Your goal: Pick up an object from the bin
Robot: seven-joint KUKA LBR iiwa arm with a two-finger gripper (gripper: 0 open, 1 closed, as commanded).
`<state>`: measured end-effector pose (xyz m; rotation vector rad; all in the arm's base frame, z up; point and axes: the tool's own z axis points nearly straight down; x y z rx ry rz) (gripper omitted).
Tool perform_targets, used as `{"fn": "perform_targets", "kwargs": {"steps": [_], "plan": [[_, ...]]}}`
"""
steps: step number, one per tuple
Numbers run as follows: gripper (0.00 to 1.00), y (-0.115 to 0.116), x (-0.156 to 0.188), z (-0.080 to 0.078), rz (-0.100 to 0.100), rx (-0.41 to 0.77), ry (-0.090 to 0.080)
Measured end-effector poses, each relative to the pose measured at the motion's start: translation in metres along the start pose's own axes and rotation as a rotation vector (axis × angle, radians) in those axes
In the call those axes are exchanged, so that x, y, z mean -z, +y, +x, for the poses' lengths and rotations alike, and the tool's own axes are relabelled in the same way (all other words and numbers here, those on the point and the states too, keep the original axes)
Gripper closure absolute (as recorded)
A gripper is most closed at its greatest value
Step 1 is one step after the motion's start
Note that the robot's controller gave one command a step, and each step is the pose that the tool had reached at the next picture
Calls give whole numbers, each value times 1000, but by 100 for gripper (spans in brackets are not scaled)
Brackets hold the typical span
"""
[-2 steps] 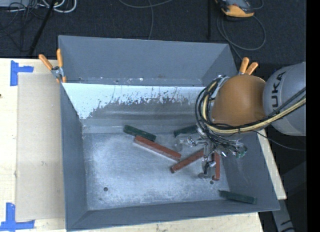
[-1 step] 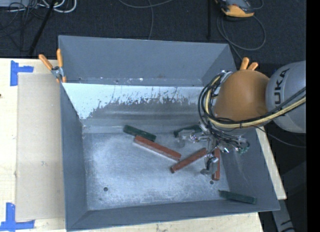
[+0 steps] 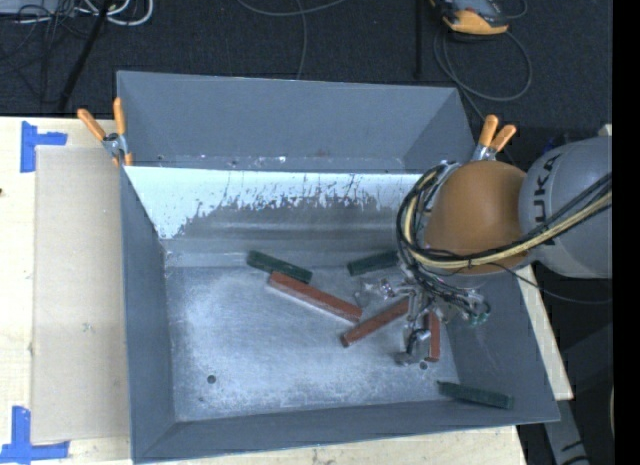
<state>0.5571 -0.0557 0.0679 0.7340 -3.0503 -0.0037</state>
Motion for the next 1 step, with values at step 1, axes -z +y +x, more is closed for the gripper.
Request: {"fn": "perform_targets", "kwargs": {"steps": [1], "plan": [[0,0,0,0,2,-3,-3]]}}
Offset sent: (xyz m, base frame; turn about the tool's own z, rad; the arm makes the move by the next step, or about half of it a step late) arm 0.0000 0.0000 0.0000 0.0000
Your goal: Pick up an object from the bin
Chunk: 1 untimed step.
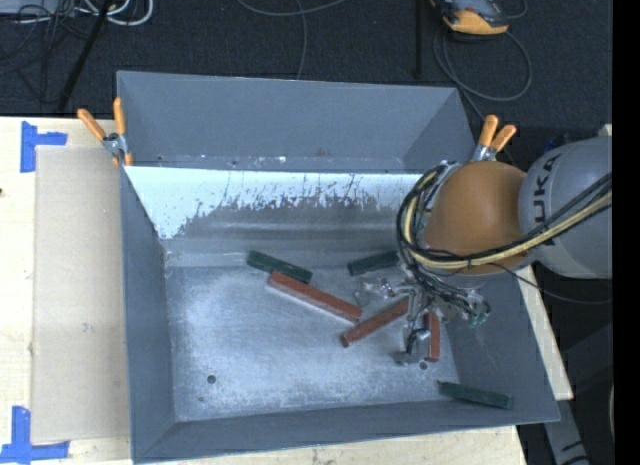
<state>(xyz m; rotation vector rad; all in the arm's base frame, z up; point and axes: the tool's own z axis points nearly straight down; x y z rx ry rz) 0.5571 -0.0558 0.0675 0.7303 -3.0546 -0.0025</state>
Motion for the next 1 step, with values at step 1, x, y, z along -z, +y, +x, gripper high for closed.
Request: {"fn": "perform_targets", "kwargs": {"steps": [1], "plan": [[100,0,1,0,1,-1,-1]]}}
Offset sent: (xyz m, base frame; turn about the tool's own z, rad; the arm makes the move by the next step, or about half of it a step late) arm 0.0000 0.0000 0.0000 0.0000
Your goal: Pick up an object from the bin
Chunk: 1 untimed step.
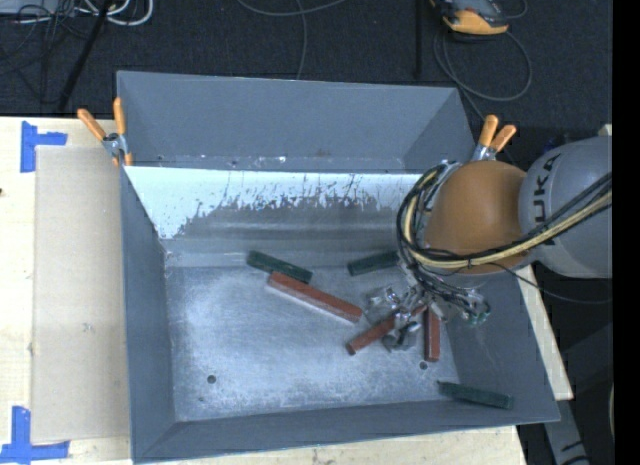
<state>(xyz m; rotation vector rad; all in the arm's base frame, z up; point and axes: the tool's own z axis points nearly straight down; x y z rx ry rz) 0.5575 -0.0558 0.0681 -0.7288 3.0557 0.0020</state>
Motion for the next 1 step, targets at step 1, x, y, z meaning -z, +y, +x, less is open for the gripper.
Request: {"fn": "perform_targets", "kwargs": {"steps": [1], "plan": [[100,0,45,-2,3,-3,-5]]}}
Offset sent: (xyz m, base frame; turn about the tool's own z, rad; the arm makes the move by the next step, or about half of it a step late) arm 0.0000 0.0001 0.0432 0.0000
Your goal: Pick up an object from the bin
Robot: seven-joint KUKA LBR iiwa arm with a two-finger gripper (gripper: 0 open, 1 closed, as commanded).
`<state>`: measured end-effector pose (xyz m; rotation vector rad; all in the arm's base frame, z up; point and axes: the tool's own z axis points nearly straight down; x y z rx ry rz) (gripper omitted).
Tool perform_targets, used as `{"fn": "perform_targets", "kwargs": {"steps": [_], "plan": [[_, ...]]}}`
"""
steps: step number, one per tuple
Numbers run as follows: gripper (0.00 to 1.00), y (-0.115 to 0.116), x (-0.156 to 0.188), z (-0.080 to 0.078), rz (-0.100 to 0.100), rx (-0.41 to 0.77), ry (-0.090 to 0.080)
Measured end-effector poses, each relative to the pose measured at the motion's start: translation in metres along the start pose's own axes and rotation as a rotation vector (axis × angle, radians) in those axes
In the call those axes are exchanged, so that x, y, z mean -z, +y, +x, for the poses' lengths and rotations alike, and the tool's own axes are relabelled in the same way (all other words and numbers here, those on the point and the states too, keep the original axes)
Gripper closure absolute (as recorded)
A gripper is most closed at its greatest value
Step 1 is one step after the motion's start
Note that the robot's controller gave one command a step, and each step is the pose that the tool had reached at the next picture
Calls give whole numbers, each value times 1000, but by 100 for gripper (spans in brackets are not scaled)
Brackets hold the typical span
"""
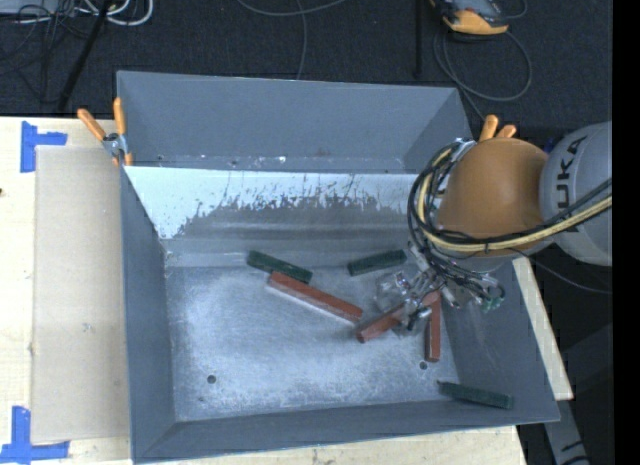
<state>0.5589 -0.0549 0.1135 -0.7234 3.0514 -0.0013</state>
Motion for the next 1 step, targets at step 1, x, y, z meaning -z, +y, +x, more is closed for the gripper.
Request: {"fn": "perform_targets", "kwargs": {"steps": [1], "plan": [[100,0,8,-1,-2,-3,3]]}}
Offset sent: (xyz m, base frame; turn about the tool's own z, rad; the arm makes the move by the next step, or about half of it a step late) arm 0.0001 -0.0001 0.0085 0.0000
